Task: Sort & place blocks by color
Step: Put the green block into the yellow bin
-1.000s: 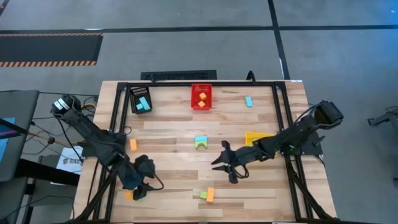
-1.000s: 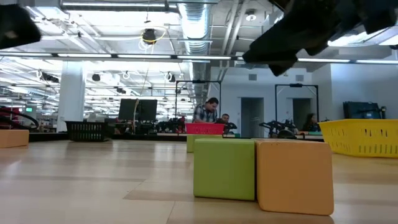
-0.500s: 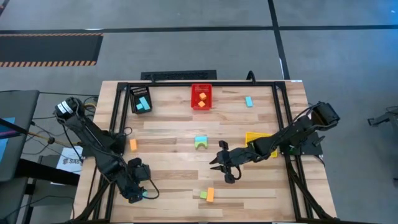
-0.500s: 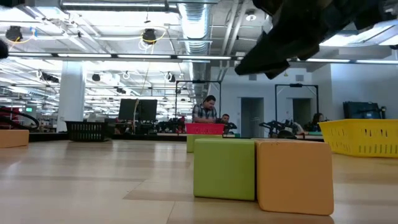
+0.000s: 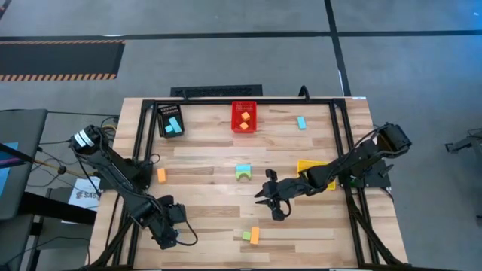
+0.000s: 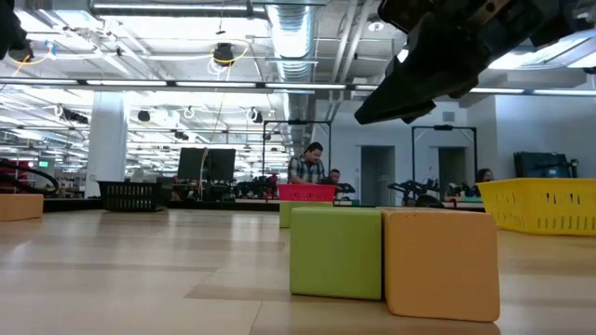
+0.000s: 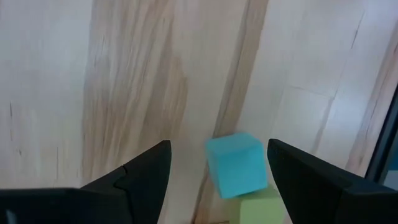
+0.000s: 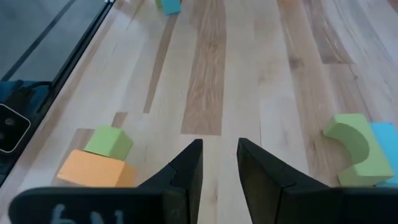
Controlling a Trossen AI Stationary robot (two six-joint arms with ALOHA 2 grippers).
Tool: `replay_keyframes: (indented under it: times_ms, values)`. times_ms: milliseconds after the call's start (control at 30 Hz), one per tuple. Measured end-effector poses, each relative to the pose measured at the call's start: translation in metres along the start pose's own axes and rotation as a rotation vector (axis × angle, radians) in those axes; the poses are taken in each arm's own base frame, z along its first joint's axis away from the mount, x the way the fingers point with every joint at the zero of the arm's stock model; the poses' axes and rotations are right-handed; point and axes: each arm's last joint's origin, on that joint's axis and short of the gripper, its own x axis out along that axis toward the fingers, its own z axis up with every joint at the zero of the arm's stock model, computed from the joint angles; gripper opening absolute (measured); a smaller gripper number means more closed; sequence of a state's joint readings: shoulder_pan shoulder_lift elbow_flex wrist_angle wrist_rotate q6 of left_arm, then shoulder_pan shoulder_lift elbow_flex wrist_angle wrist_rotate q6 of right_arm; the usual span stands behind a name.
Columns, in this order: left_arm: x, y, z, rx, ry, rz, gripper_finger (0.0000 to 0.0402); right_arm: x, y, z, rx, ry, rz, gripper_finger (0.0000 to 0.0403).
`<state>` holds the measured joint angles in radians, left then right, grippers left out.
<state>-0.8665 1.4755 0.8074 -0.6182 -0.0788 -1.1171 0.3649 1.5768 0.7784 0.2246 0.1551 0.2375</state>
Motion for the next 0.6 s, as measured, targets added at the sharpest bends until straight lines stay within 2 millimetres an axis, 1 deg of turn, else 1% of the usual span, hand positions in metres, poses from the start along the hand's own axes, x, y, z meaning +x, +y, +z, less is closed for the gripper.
replay_keyframes:
  times_ms: [300, 500, 600]
  values:
    - [0.0, -0.001, -0.003, 0.018, 0.004, 0.001, 0.0254, 0.0, 0.0, 0.0, 0.0, 0.001, 0.0, 0.0122]
    - [-0.001, -0.002, -0.014, -0.008, 0.158, -0.027, 0.0254, 0.0, 0.0, 0.0, -0.001, 0.001, 0.0, 0.0122]
    - [-0.002, -0.004, -0.019, 0.0, 0.163, -0.027, 0.0254, 0.0, -0.001, 0.0, 0.001, 0.0, -0.003, 0.0122]
